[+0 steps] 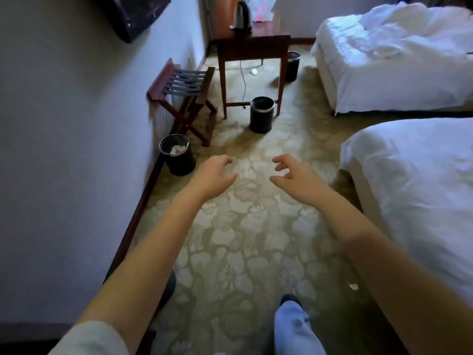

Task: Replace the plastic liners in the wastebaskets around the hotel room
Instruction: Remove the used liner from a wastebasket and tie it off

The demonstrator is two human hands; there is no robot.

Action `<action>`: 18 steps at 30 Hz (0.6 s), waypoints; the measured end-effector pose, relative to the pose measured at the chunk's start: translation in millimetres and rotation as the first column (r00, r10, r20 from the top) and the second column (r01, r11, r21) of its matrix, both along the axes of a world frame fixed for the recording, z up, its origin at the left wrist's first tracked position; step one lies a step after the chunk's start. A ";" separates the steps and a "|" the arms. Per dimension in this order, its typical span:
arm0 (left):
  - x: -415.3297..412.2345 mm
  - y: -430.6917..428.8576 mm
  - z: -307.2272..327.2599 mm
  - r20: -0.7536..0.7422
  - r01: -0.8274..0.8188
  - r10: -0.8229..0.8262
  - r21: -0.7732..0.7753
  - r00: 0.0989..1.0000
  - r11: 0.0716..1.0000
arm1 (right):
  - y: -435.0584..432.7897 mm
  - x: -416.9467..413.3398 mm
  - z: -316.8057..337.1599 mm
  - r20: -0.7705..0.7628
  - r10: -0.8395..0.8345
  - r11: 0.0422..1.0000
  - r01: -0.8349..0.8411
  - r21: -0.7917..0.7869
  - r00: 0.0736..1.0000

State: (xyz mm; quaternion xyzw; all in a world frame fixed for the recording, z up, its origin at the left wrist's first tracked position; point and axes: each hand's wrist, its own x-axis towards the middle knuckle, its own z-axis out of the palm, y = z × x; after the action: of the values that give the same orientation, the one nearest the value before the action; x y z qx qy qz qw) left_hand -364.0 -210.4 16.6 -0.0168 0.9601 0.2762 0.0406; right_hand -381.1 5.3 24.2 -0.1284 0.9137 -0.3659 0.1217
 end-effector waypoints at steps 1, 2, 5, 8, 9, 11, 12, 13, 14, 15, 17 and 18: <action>-12.5 -1.0 1.9 0.012 -0.040 0.040 0.003 0.999 0.999 | -1.8 -20.4 -1.3 0.012 0.033 0.999 -0.033 -0.002 0.999; -24.9 -2.0 4.5 0.027 -0.074 0.074 -0.004 0.997 0.997 | -3.8 -39.9 -2.4 0.024 0.066 0.998 -0.066 -0.007 0.998; -57.9 -7.8 11.6 0.055 -0.158 0.161 -0.045 0.985 0.986 | -15.8 -96.6 -3.7 0.044 0.187 0.982 -0.187 0.001 0.981; -88.3 -23.1 15.3 0.056 -0.229 0.232 -0.057 0.971 0.972 | -39.9 -149.9 -4.0 0.040 0.244 0.970 -0.244 -0.021 0.969; -98.6 -30.6 16.0 0.057 -0.254 0.257 -0.056 0.965 0.966 | -51.1 -166.8 -4.0 0.046 0.261 0.965 -0.260 -0.029 0.964; -120.1 -51.4 14.6 0.050 -0.313 0.316 -0.056 0.948 0.948 | -76.5 -199.7 -6.0 0.063 0.305 0.952 -0.303 -0.042 0.950; -131.9 -63.5 12.6 0.045 -0.338 0.341 -0.063 0.939 0.939 | -90.5 -216.4 -7.7 0.065 0.330 0.943 -0.327 -0.055 0.942; -143.6 -76.3 9.9 0.045 -0.358 0.362 -0.072 0.931 0.931 | -105.2 -232.6 -9.3 0.066 0.351 0.936 -0.346 -0.067 0.934; -155.9 -90.5 6.2 0.049 -0.380 0.384 -0.079 0.922 0.922 | -120.6 -248.6 -11.3 0.061 0.371 0.928 -0.367 -0.067 0.927; -169.3 -106.6 2.3 0.055 -0.399 0.404 -0.081 0.913 0.913 | -138.0 -265.9 -14.0 0.055 0.393 0.919 -0.391 -0.051 0.918; -194.7 -138.4 -7.1 0.065 -0.417 0.422 -0.086 0.904 0.905 | -170.3 -296.5 -20.4 0.052 0.439 0.898 -0.440 -0.005 0.897; -210.6 -158.3 -12.8 0.064 -0.425 0.431 -0.086 0.900 0.901 | -190.1 -314.6 -23.7 0.056 0.459 0.887 -0.461 0.016 0.886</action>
State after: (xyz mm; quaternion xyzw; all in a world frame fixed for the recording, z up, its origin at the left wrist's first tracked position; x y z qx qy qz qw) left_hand -574.6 -368.7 3.8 -0.2398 0.9395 0.2440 0.0175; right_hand -695.7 -184.8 0.4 -0.3300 0.8590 -0.3167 0.2300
